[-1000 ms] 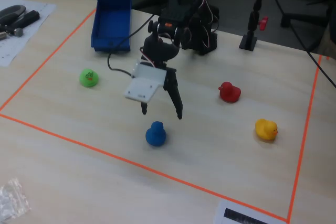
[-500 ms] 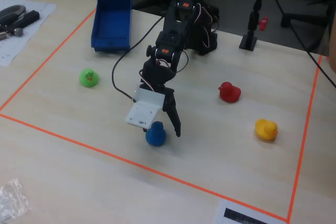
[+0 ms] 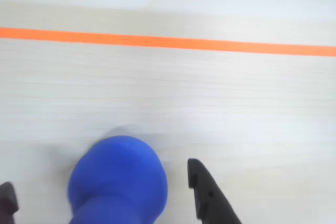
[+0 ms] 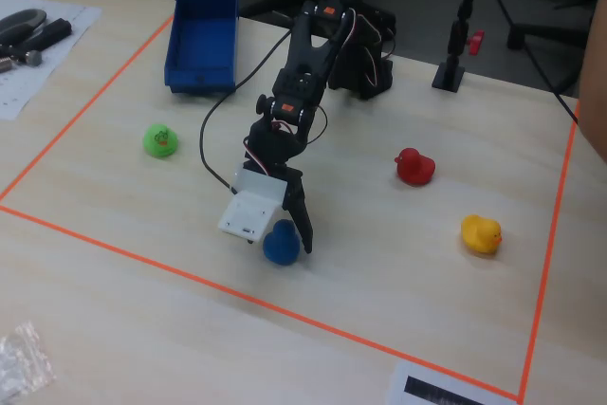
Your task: Grasp blue duck and put it into box.
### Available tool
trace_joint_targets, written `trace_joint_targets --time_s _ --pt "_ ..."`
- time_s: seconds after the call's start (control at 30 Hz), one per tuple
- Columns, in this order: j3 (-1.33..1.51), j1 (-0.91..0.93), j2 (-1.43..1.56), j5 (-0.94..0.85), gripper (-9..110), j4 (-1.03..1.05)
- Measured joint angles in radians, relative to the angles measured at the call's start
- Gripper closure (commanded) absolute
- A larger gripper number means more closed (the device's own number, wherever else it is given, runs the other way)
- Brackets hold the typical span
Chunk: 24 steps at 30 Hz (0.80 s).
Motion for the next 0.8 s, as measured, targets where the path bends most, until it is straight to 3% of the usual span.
trace_joint_targets --time_s 0.4,0.47,0.63,0.8 --pt "0.06 0.0 0.0 -0.043 65 -0.026" --pt "0.06 0.0 0.0 -0.044 72 -0.026" --pt "0.06 0.0 0.0 -0.06 101 -0.015" --pt "0.035 0.005 0.005 -0.063 101 0.052"
